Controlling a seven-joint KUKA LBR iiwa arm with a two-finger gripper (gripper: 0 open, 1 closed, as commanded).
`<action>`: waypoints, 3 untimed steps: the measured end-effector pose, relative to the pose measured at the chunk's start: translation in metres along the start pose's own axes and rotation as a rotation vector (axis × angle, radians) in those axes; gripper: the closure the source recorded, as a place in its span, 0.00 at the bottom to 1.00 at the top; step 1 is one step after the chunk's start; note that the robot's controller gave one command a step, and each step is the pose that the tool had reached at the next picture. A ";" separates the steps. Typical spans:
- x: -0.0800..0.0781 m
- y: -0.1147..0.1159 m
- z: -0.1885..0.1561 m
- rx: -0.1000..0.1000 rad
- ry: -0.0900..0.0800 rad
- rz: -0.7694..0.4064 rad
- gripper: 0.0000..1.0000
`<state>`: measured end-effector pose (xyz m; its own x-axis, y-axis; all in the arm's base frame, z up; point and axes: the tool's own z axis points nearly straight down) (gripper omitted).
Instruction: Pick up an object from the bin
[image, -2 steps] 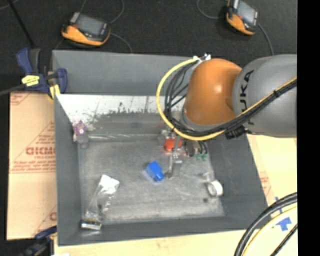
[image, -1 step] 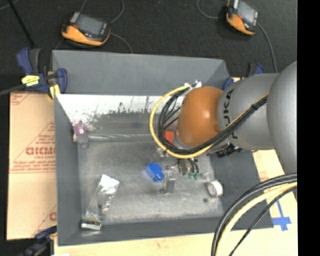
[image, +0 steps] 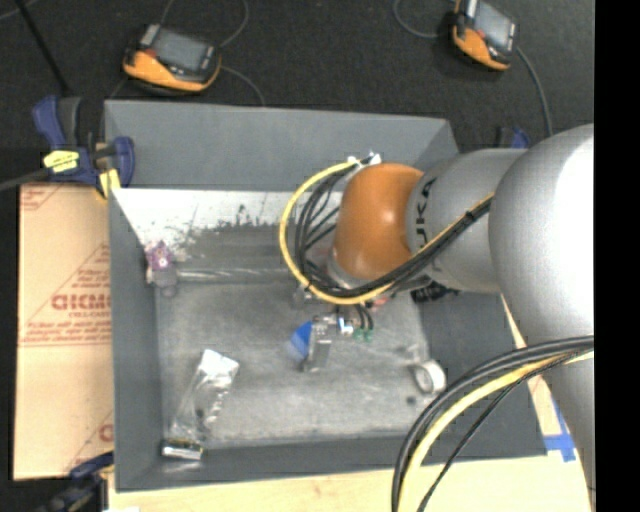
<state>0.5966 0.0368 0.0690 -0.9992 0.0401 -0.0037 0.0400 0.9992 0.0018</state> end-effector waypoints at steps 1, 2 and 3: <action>0.000 0.000 -0.002 0.000 -0.002 0.001 1.00; 0.019 -0.027 -0.158 0.003 -0.005 -0.551 1.00; 0.020 -0.026 -0.155 0.000 -0.001 -0.549 0.00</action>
Offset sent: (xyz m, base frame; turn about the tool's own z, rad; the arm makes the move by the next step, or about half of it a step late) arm 0.0000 0.0000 0.0000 0.0000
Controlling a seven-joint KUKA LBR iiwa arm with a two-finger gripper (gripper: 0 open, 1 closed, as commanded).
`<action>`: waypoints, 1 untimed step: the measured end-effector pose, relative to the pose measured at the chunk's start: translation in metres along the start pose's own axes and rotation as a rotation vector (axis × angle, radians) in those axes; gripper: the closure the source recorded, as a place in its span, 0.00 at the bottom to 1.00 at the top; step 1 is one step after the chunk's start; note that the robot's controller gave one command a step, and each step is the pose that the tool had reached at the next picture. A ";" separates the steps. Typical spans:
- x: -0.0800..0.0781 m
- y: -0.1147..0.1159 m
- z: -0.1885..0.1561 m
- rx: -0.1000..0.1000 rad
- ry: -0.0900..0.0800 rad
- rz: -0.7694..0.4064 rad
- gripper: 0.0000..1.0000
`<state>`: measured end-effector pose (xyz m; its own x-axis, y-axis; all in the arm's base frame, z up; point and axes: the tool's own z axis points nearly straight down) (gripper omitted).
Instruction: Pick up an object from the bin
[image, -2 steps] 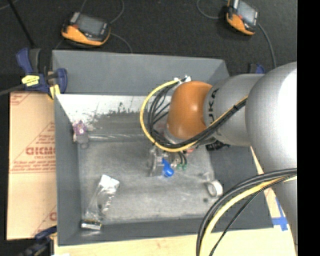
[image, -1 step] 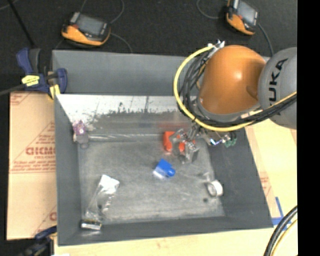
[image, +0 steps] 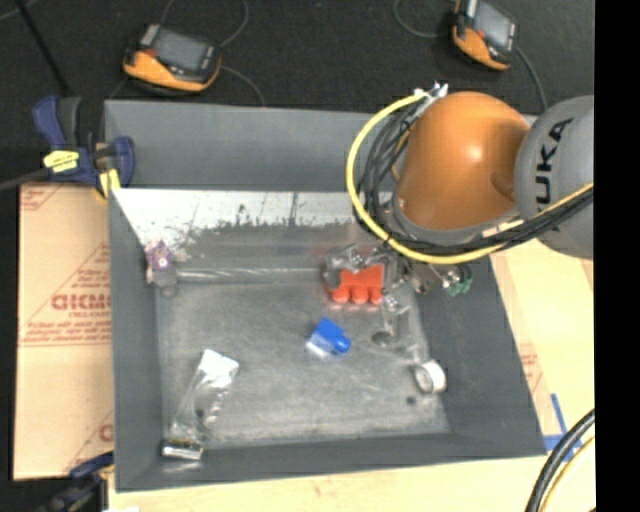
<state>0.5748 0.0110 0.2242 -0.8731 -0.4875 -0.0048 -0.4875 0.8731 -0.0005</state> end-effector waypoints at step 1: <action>-0.014 -0.022 0.117 -0.002 0.006 0.215 0.00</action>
Offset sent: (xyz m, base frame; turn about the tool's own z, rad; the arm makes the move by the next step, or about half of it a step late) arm 0.0237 -0.0107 -0.1142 0.2143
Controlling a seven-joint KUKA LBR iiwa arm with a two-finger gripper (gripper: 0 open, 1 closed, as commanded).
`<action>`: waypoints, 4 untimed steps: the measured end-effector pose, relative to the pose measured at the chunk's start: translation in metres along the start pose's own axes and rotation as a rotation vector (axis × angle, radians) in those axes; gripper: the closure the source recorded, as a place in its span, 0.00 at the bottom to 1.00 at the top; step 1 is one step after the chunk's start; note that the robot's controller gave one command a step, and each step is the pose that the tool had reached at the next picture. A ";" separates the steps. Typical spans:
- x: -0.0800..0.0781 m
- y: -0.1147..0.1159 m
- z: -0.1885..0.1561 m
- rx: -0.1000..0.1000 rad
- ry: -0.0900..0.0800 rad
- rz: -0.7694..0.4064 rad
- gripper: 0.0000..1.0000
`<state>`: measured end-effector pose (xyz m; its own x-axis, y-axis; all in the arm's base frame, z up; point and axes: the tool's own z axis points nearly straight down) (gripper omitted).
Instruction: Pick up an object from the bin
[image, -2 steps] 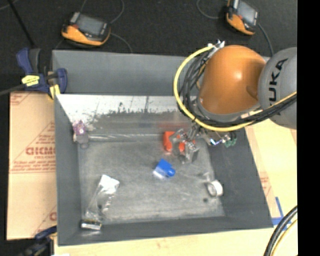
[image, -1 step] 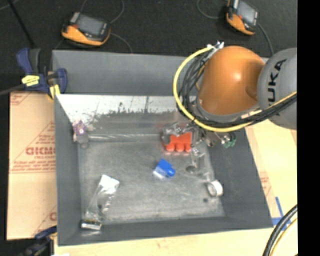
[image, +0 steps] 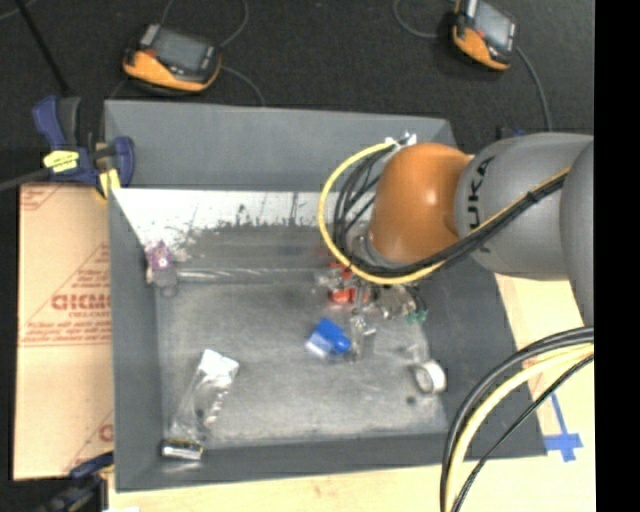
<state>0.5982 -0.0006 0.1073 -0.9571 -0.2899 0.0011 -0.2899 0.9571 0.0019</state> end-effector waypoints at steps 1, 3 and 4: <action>-0.041 -0.015 0.037 0.004 -0.004 -0.015 0.00; -0.040 -0.014 0.036 0.002 -0.006 -0.012 0.00; -0.058 -0.007 0.036 0.005 -0.008 -0.033 0.00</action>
Offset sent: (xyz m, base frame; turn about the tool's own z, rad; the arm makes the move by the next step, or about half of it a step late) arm 0.0413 -0.0011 -0.0373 -0.0175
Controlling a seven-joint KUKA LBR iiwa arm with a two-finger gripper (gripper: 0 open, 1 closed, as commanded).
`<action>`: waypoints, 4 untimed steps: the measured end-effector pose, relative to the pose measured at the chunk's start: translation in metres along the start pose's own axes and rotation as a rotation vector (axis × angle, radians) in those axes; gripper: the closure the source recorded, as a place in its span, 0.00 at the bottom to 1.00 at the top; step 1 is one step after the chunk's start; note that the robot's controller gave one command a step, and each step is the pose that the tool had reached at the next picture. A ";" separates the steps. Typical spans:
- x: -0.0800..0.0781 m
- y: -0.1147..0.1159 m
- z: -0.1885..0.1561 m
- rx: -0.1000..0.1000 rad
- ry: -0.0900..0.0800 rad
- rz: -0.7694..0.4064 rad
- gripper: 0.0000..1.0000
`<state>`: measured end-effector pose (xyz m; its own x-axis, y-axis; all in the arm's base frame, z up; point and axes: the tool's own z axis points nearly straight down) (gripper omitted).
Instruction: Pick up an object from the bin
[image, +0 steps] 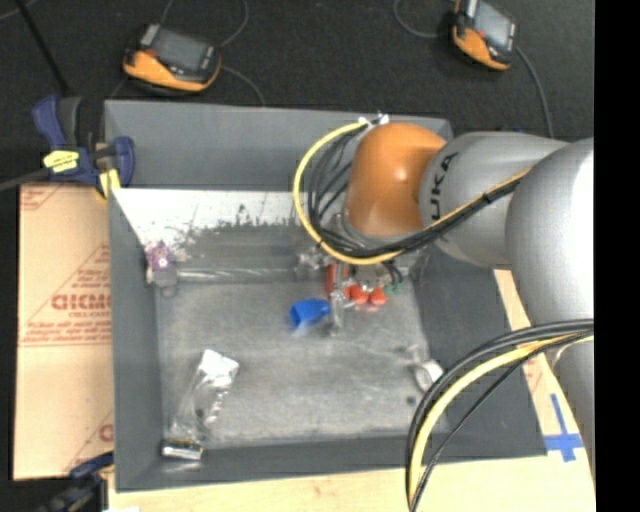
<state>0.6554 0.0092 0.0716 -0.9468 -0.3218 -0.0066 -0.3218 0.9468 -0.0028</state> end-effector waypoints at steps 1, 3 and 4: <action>0.001 0.000 0.000 -0.002 0.001 0.002 1.00; 0.019 -0.013 -0.033 0.000 0.004 0.351 0.00; -0.001 0.010 0.002 -0.002 0.009 0.575 0.00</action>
Offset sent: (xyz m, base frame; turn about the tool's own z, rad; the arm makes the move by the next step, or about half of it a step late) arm 0.0000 0.0000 0.0000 0.0000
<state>0.6528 0.0187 0.0700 -0.9695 0.2452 0.0023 0.2452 0.9695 0.0007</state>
